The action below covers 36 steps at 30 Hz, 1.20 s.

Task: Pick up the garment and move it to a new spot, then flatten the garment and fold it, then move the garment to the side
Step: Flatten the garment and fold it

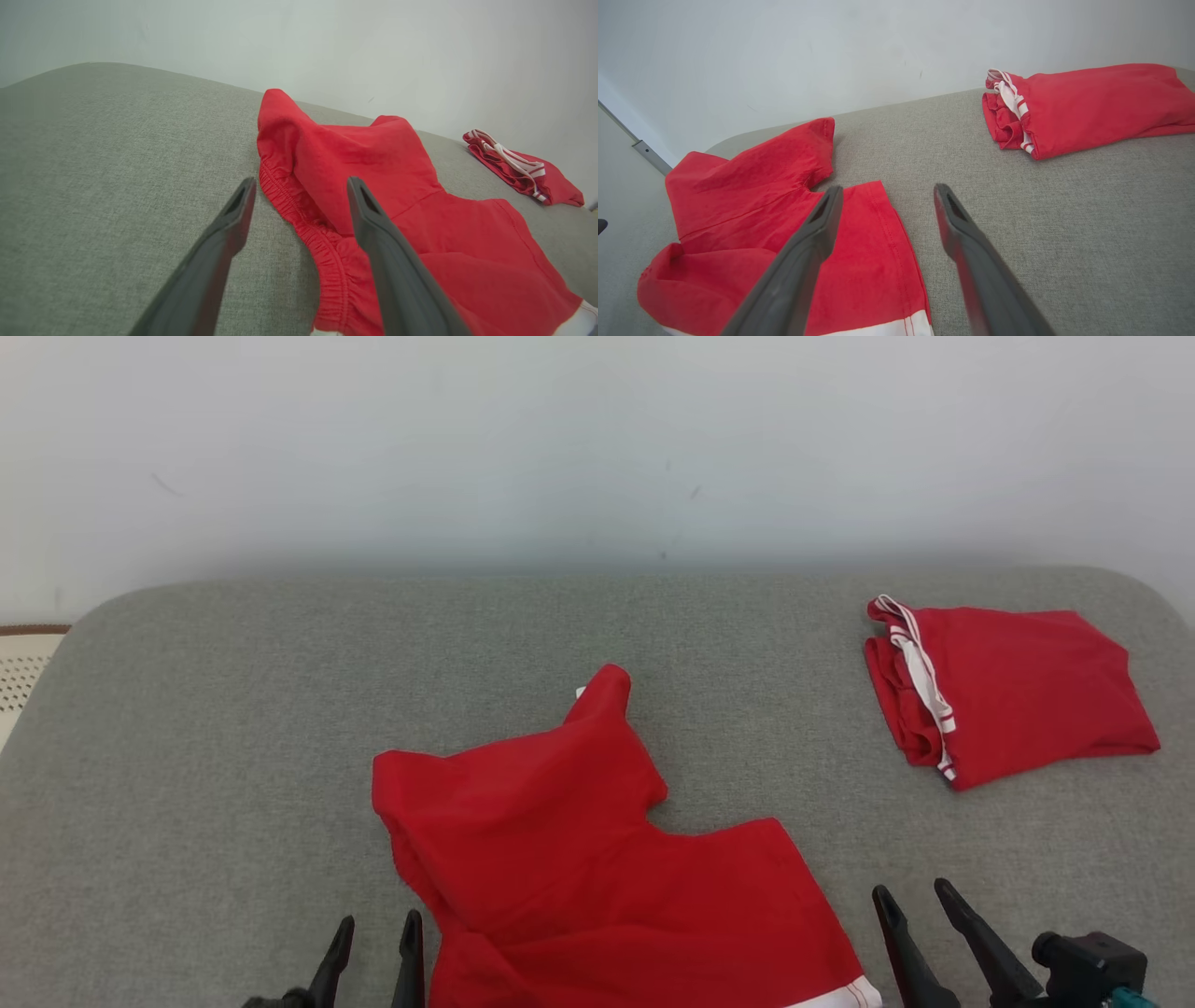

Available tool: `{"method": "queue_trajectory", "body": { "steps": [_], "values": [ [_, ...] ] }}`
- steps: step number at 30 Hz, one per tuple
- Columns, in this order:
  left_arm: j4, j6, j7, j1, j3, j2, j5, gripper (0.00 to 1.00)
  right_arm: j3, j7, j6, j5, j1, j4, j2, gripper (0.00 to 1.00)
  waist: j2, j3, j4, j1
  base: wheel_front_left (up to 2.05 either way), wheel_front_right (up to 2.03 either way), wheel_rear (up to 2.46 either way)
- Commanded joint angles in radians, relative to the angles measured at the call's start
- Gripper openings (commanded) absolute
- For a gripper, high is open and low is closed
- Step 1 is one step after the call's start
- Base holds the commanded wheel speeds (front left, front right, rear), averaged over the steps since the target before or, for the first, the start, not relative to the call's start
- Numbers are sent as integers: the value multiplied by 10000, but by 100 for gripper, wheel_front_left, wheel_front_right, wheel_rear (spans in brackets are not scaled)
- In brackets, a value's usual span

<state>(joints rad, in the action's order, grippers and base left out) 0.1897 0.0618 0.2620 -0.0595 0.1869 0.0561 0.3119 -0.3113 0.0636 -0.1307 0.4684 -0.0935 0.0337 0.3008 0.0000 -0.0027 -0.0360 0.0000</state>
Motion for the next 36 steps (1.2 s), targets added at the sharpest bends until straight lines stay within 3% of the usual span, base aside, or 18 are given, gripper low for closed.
{"method": "queue_trajectory", "body": {
  "steps": [1, 13, 25, 28, 36],
  "values": [
    [147, -54, 1, -191, -22, 74, -37, 100, -38, 90, -1, -99, 117, -3, -59, 100, 0, 90, -198, 0, 0, 0, 0],
    [2307, -120, -530, -1798, -301, 450, 258, 100, 30, 777, -1, -1173, 550, -270, -876, 100, 0, 682, -1381, 0, 0, 0, 0],
    [3919, -168, -1204, -2700, -151, 706, 284, 100, 6, 941, -1, -1377, 772, -571, -973, 100, 0, 907, -1925, 0, 0, 0, 0],
    [4210, -249, -1303, -2895, -12, 799, 202, 0, -10, 924, -1, -1417, 828, -607, -966, 100, 0, 869, -1931, 0, 0, 0, 0],
    [4674, -499, -1154, -3934, 237, 1005, -8, 0, -78, 905, -1, -1471, 1003, -610, -872, 100, 0, 756, -1872, 0, 0, 0, 0]
  ]
}}
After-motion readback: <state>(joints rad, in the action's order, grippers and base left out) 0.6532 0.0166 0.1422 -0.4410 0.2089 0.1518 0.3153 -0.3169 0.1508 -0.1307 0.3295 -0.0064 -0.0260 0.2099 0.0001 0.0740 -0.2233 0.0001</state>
